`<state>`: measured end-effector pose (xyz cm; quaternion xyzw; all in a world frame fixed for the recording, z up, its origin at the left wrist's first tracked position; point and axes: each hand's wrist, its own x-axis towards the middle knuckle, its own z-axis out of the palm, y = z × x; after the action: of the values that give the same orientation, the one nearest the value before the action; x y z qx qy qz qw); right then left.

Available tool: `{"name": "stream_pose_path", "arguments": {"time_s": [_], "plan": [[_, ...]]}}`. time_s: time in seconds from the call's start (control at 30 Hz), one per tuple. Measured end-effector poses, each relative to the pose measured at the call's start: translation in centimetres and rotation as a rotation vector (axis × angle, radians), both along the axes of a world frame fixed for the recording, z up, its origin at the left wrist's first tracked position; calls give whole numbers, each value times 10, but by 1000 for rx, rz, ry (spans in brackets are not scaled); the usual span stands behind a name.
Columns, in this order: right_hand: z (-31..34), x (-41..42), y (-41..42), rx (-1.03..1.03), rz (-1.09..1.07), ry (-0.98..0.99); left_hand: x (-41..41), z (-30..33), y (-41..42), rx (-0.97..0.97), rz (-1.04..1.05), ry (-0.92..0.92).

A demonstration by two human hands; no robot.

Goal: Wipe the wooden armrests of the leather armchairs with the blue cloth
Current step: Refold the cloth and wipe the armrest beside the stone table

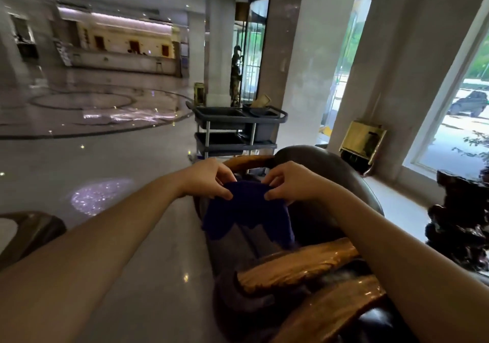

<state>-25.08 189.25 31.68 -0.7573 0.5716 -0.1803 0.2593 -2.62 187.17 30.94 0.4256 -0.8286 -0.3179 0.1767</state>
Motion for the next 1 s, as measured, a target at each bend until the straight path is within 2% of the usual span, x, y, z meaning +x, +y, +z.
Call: {"name": "stream_pose_path", "arguments": {"time_s": [0.3,0.53,0.8,1.0], "plan": [[-28,90,-189,9,160,6,93,-34,-165,1,117,-2],[-26,161,-348,-13,98,19,165,-16,-334,8,68,-78],[-29,194,-517,11,4,-92,195,-17,-520,-12,-5,-102],[-43,198,-671,-9,40,-51,202,-34,-668,-24,20,-79]]}}
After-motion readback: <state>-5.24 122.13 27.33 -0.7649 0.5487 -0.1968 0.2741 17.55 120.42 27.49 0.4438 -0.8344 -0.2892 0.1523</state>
